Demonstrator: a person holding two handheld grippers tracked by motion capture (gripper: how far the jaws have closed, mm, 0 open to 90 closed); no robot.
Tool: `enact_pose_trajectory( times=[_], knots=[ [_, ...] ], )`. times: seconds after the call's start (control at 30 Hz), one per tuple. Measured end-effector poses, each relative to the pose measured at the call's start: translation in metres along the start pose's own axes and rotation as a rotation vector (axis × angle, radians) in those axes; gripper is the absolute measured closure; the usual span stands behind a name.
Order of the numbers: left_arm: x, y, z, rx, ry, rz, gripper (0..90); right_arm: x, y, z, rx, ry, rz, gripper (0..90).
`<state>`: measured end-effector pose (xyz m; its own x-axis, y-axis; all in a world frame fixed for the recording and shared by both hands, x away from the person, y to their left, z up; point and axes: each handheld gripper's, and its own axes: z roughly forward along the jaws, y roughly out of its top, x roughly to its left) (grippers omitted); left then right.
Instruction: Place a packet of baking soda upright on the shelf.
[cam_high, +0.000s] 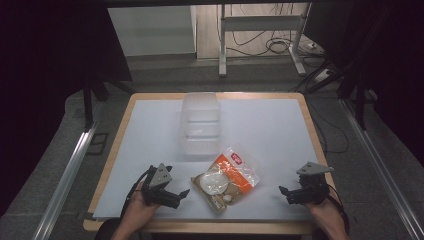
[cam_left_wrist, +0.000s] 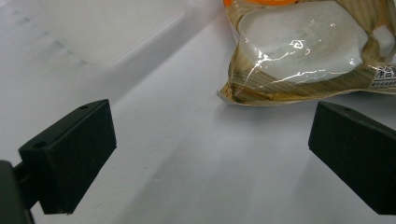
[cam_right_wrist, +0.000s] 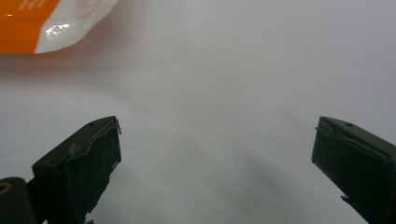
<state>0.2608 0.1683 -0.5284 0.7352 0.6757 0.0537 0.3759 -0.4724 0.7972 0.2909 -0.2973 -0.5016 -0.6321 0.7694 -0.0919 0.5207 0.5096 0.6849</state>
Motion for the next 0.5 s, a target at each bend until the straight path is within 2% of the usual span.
enact_pose_trajectory(
  times=[0.3,0.5],
  knots=[
    [0.0,0.0,0.0,0.0,-0.001,0.002,0.9,0.011,0.006,0.003,-0.004,0.034,-0.013,1.7],
    [-0.001,0.0,0.0,-0.001,-0.002,0.003,1.0,0.018,0.01,0.004,0.008,0.04,-0.029,7.8]
  ],
)
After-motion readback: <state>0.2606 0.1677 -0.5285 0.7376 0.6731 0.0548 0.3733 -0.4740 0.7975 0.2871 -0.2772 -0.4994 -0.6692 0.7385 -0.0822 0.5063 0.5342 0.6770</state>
